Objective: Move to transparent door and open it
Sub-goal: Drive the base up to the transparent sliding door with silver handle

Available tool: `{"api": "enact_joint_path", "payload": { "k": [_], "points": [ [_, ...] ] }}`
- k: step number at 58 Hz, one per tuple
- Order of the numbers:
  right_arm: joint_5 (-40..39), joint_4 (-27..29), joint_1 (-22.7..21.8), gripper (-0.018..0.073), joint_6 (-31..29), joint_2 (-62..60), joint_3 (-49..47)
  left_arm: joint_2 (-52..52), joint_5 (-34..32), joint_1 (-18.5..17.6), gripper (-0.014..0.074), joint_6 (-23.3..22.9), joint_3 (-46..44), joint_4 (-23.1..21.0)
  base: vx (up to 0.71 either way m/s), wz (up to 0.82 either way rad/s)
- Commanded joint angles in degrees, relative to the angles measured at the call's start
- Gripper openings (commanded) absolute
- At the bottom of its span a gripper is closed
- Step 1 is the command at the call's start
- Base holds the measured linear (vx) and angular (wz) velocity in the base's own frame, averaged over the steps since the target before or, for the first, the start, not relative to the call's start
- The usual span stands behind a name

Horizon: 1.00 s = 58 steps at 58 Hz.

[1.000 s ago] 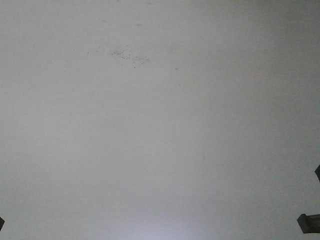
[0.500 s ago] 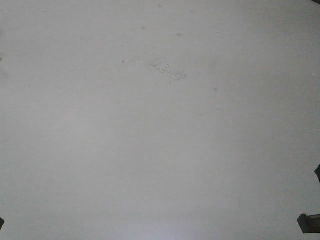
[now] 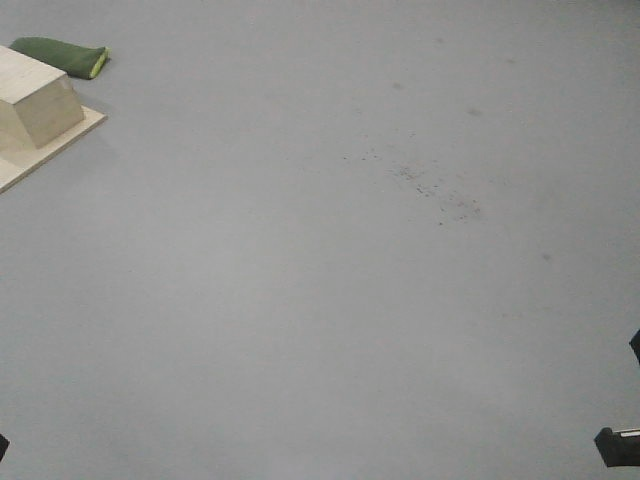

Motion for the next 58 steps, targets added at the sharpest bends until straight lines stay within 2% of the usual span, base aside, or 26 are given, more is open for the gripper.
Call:
{"api": "enact_joint_path", "payload": {
  "k": [1,58],
  "points": [
    [-4.71,-0.01,-0.2,-0.0005,0.04,-0.91,0.28,-0.79,-5.09,-0.29,0.0003,-0.19,0.74,-0.64,0.49,0.48],
    [-4.63,-0.01,-0.2,-0.0005,0.04,-0.91,0.28,-0.79,-5.09,-0.29,0.0003,-0.19,0.74,-0.64,0.51,0.56]
  ]
}}
